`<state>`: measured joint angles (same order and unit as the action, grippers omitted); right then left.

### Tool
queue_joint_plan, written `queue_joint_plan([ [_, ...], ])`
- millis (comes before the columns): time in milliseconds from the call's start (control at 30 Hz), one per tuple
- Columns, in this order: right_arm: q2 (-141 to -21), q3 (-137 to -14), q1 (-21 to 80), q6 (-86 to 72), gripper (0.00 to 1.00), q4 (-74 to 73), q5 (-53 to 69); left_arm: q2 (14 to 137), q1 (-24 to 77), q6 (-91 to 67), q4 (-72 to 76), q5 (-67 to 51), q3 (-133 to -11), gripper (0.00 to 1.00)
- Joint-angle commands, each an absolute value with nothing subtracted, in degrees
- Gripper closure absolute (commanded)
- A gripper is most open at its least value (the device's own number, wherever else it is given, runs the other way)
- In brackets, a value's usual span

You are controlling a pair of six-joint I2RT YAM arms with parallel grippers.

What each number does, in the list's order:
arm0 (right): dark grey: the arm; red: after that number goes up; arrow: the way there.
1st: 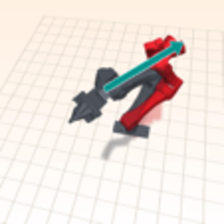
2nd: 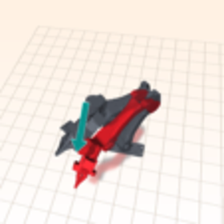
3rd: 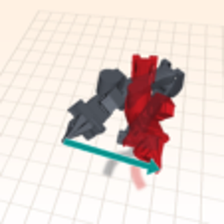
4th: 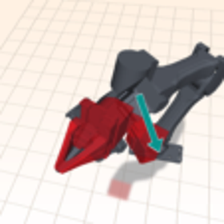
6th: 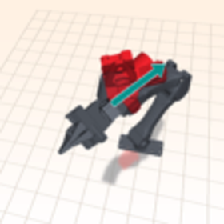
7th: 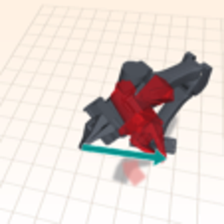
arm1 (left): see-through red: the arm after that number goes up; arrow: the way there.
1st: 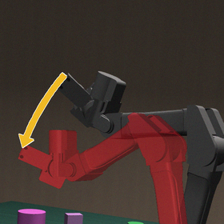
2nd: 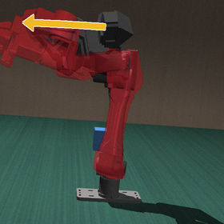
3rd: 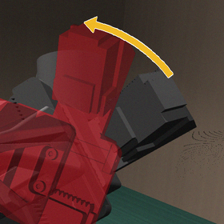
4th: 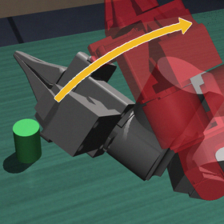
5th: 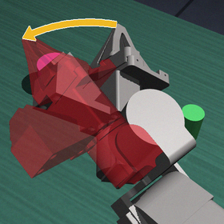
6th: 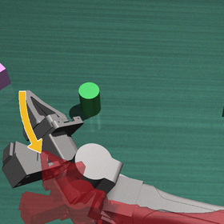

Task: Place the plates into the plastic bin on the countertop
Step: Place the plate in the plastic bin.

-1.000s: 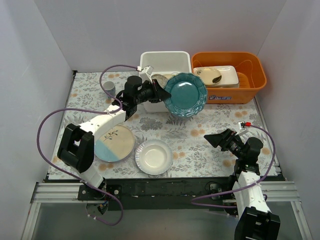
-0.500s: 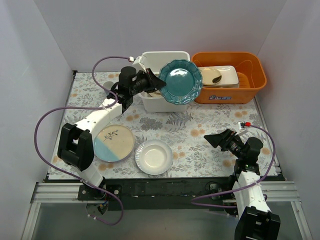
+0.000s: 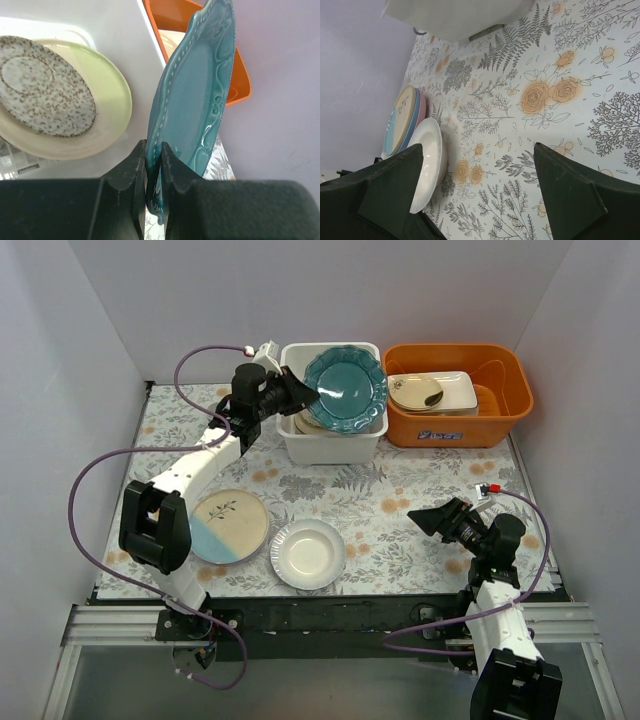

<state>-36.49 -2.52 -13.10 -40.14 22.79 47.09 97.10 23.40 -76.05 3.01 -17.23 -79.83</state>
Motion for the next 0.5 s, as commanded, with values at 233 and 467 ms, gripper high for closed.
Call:
queue_joint_plan([
  [233,-37.53,4.66,-13.36,-38.85,0.02,24.26,47.73,98.26,23.03,-74.8,7.47,-11.0,-88.68,1.0],
  [467,-37.79,4.13,-13.36,-38.5,0.02,23.99,47.55,100.19,23.03,-72.25,4.75,-5.54,-91.93,1.0],
])
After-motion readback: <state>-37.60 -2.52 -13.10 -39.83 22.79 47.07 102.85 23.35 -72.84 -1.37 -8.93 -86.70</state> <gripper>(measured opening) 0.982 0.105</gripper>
